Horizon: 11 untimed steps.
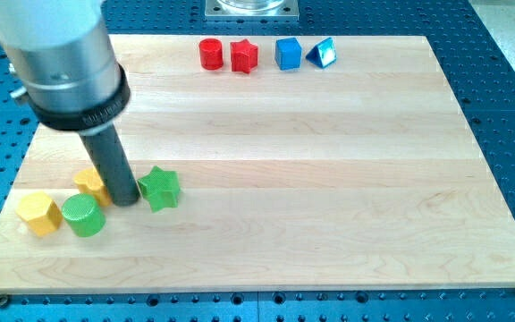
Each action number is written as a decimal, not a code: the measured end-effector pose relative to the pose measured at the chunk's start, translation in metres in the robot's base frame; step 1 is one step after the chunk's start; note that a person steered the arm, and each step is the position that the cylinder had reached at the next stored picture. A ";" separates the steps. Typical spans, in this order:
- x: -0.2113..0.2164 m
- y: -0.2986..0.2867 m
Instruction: Move your arm to the right of the green star
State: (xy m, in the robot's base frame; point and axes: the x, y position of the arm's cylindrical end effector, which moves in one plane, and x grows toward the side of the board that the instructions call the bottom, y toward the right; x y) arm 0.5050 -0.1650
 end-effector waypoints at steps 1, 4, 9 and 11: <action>0.005 0.031; -0.022 -0.054; -0.039 -0.001; -0.027 0.157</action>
